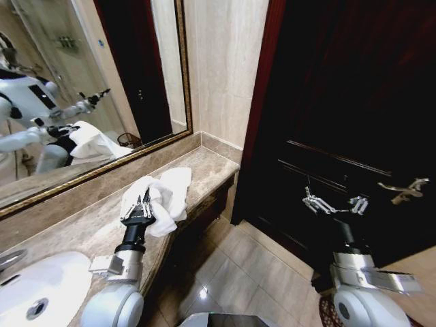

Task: Discard the used towel into the hamper.

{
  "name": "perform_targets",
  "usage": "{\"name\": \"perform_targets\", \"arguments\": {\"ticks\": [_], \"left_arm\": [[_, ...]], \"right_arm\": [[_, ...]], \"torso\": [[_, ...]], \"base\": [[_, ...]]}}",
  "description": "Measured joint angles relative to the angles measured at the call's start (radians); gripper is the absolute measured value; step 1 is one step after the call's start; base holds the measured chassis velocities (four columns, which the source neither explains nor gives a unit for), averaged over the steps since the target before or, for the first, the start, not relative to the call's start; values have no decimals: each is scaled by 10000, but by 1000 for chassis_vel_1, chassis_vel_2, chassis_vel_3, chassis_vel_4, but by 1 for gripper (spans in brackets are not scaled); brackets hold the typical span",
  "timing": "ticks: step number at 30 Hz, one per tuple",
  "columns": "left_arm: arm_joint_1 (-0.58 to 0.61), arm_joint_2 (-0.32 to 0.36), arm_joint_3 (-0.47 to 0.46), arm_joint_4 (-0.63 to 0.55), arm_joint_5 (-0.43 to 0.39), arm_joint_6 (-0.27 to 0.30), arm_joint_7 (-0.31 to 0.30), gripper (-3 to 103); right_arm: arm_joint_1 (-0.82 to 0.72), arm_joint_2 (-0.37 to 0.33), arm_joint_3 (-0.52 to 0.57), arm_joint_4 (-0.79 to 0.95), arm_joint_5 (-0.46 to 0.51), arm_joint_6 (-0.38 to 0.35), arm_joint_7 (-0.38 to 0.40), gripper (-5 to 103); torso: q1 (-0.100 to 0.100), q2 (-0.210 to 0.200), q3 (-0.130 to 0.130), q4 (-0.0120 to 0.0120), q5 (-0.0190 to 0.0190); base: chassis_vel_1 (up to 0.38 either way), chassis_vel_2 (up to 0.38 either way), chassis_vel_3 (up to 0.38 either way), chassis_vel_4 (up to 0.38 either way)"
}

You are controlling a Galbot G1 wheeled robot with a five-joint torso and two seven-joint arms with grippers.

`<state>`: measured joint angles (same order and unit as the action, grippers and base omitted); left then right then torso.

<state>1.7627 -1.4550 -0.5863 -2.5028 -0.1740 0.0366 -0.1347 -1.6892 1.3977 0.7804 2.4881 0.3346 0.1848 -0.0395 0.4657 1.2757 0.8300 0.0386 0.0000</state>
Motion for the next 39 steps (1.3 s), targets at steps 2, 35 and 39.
{"name": "perform_targets", "arguments": {"ticks": [2, 35, 39], "left_arm": [[-5, 25, 2, 5, -33, -7, 69, 3], [-176, 15, 97, 27, -152, -402, 758, 3], [-218, 5, 120, 27, -155, -401, 761, 3]], "right_arm": [[-125, 73, -41, 52, -54, 27, -56, 100], [-258, -103, -59, -28, -118, 76, -98, 100], [-271, -104, -69, -34, -120, 82, -99, 100]], "torso": [[0, 0, 0, 0, 0], [1, -1, 0, 0, 0], [0, -2, 0, -1, -2]], "base": [[-65, -72, -65, -73], [-112, -116, -110, -114], [-119, -126, -128, -130]]}}
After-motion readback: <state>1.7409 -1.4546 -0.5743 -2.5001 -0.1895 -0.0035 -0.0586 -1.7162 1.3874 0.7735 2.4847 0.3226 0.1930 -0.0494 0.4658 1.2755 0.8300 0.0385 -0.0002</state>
